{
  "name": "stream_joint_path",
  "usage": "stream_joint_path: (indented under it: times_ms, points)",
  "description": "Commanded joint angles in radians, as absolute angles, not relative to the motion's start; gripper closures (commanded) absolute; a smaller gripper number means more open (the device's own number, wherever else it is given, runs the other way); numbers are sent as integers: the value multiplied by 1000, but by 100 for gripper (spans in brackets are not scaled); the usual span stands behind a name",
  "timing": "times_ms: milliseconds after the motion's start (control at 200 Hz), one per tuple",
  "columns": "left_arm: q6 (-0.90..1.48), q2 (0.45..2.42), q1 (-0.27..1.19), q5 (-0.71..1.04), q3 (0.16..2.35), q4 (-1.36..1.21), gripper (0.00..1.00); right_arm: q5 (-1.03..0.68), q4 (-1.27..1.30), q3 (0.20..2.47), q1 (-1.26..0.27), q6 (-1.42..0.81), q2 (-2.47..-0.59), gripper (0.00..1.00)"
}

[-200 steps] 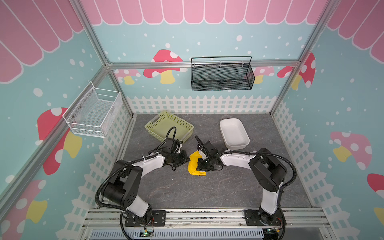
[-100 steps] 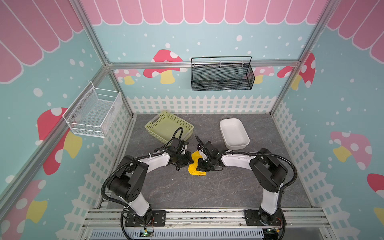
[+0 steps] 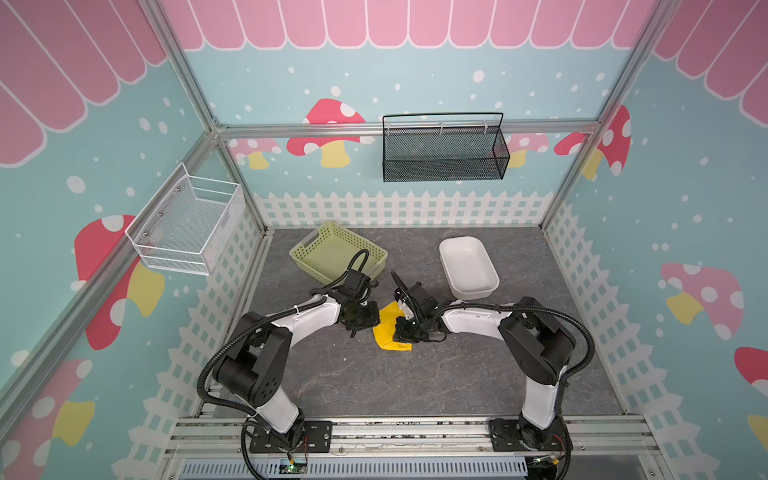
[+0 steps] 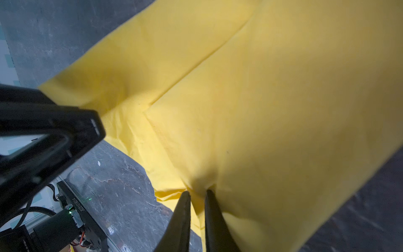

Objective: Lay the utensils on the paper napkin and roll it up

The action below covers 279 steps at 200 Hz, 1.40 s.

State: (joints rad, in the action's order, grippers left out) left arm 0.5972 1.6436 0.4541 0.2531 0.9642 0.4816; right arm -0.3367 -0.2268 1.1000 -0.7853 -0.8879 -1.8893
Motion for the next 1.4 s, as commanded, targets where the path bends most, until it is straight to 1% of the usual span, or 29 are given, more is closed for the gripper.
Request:
stream_joint_path:
  times_ms: [0, 195, 275, 380, 570, 951, 1236, 1391]
  points:
    - [577, 1643, 457, 213, 991, 518, 75, -308, -299, 1061, -790, -897, -1907, 83]
    - [573, 1660, 457, 230, 1007, 522, 86, -308, -300, 1060, -790, -899, -1908, 83]
    - [572, 1667, 457, 243, 1012, 519, 93, -308, -299, 1060, -790, -899, -1908, 83]
    - [573, 1678, 458, 299, 1018, 494, 97, -307, -299, 1060, -790, -899, -1907, 83]
    - [626, 1706, 463, 450, 1008, 377, 98, -302, -283, 1049, -790, -904, -1873, 83]
    - [705, 1799, 500, 591, 1020, 257, 98, -313, -260, 1028, -789, -911, -1861, 84]
    - [716, 1855, 527, 626, 1044, 245, 98, -333, -233, 1009, -790, -906, -1838, 83]
    - [713, 1876, 526, 615, 1042, 260, 98, -331, -207, 992, -790, -905, -1772, 83]
